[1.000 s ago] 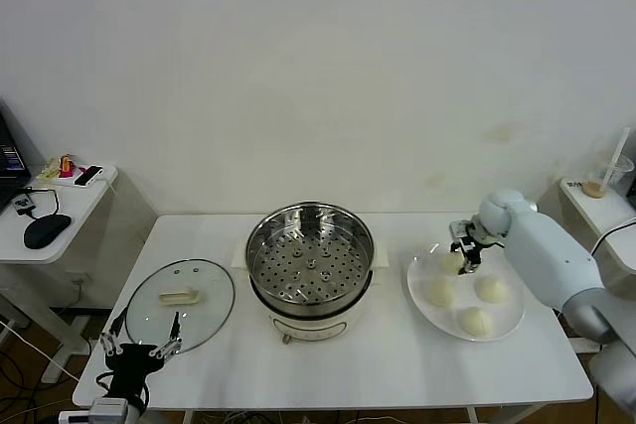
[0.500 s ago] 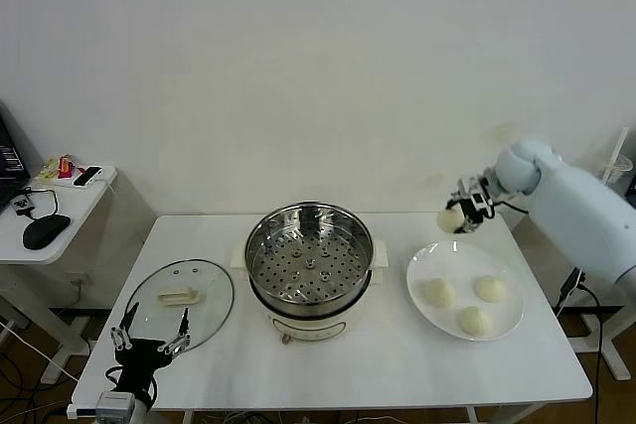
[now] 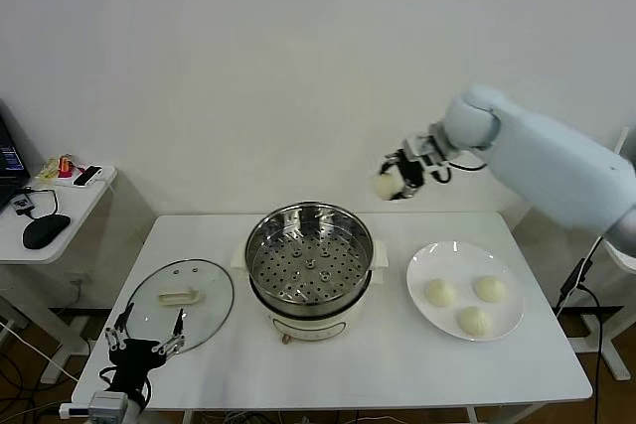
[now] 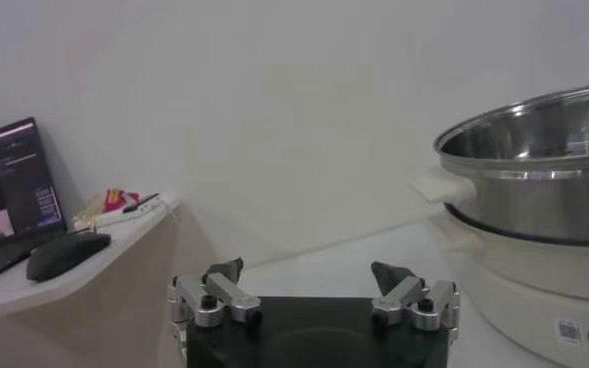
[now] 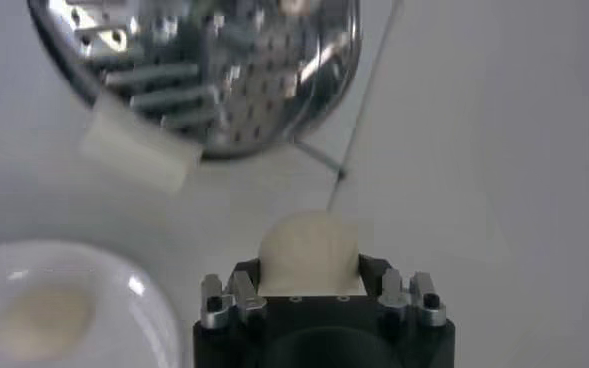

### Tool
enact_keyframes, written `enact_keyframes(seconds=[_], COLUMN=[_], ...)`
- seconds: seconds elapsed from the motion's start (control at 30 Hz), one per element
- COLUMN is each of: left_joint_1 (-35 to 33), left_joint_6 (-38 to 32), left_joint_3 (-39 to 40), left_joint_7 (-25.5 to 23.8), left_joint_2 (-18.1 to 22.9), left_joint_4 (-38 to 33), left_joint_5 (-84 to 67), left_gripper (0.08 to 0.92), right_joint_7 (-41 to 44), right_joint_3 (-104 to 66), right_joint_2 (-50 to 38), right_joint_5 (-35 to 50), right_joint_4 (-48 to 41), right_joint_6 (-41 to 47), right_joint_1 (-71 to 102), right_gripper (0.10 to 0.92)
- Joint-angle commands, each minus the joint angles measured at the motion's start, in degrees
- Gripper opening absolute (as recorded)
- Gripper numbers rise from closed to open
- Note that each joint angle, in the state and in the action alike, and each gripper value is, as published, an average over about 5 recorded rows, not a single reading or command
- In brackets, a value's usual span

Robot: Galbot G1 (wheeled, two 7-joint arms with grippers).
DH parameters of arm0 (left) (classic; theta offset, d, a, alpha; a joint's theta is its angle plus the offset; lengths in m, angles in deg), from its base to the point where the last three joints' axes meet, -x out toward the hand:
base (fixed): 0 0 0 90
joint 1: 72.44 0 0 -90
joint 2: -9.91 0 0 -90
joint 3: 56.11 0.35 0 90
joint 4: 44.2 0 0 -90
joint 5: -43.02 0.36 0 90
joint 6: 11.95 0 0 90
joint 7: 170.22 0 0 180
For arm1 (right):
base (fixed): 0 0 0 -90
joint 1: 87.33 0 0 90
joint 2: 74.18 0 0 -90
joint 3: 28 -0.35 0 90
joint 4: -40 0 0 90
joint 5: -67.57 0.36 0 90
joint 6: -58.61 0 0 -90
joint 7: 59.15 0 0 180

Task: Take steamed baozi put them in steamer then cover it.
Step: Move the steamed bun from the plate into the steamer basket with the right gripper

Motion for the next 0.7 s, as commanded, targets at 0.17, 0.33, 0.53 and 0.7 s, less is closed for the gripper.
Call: enact_keyframes(seconds=[0.17,0.33,0.53,0.7], left_joint_1=[0.0,0.2,0.0,0.0], left_joint_6=[0.0,0.3,0.3,0.3], left_joint_3=[-0.9,-1.2,-1.7,-2.2], left_joint_7=[-0.1,0.0,0.0,0.0], left_joint_2=[0.3,0.6,1.2,1.4], left_joint_4=[-0.2,-0.9,-1.2,-1.5], left_joint_5=[-0.1,-0.2,-0.2,-0.3], left_gripper=[0.823,0.823,0.823,0.823], right_joint_7=[-4.5,-6.6,-7.7,-8.8], right_joint_3=[10.7,10.3,9.9,8.3], right_joint_2=[15.1,17.8,19.2,20.3], right_joint_5=[-6.9,-15.5,-19.5,-24.3], right_joint_4=[-3.0,-7.8,-11.1,-14.2], right_joint_6=[-11.5,-17.5,-20.3,-22.3], right_joint_1=[-0.3,2.0,4.0,6.1], right_gripper=[0.619,0.619,0.618,0.619])
